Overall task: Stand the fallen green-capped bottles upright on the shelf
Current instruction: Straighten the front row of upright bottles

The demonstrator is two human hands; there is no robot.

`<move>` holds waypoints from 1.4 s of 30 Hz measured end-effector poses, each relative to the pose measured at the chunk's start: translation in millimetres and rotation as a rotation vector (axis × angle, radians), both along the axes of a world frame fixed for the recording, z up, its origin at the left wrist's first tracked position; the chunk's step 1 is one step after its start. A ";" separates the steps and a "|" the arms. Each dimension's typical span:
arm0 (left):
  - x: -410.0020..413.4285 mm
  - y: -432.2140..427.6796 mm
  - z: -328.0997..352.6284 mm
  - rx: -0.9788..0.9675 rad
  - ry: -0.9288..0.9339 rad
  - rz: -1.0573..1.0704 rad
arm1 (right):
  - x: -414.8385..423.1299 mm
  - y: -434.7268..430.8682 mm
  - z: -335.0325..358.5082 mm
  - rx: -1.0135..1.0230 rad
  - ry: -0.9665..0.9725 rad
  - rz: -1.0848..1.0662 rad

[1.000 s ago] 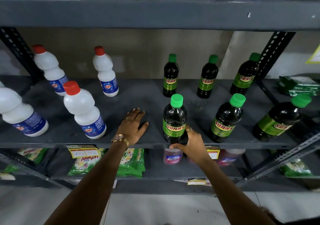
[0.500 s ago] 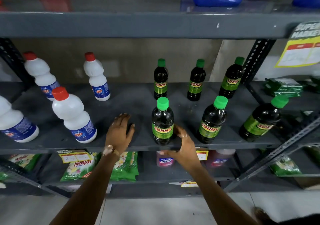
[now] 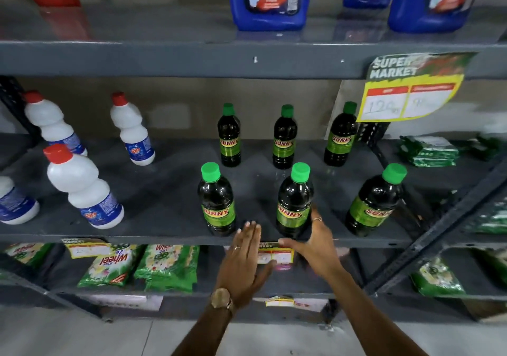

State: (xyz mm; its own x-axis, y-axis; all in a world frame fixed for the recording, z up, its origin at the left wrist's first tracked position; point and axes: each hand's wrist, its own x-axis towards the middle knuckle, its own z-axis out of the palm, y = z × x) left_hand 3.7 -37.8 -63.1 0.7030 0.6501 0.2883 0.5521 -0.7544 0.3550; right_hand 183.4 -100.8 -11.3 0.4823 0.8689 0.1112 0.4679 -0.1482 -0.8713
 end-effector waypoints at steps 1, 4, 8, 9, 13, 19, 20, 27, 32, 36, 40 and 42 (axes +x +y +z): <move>6.8 5.6 -0.4 0.037 0.061 0.015 | 2.5 2.8 -2.1 -0.001 -0.016 -0.002; 17.7 14.6 0.2 0.140 0.193 0.033 | 8.4 3.8 -8.8 -0.011 -0.036 0.016; 32.6 24.1 8.5 0.185 0.273 0.041 | 16.3 3.1 -10.3 -0.031 -0.041 0.108; 36.0 26.7 10.4 0.182 0.281 0.041 | 18.0 3.9 -9.4 -0.037 -0.037 0.132; 46.3 29.9 11.7 0.211 0.279 0.034 | 26.9 9.3 -6.9 -0.067 -0.017 0.211; 47.4 30.9 7.7 0.223 0.221 0.030 | 37.9 11.4 -8.7 -0.115 -0.008 0.265; 47.3 30.6 7.6 0.225 0.215 0.034 | 38.7 11.9 -9.7 -0.119 -0.002 0.272; 48.8 26.7 8.3 0.226 0.209 0.064 | 43.8 13.5 -7.7 -0.113 -0.015 0.316; 49.5 24.3 8.4 0.222 0.215 0.083 | 46.9 16.6 -8.6 -0.084 -0.042 0.321; 49.0 24.3 7.9 0.224 0.209 0.082 | 44.8 7.0 -10.4 -0.028 -0.055 0.282; 49.3 25.1 4.9 0.232 0.201 0.078 | 37.0 -45.3 -24.6 0.171 0.093 -0.050; 50.3 26.1 2.9 0.236 0.200 0.086 | 39.6 -73.4 -32.6 0.319 0.131 -0.353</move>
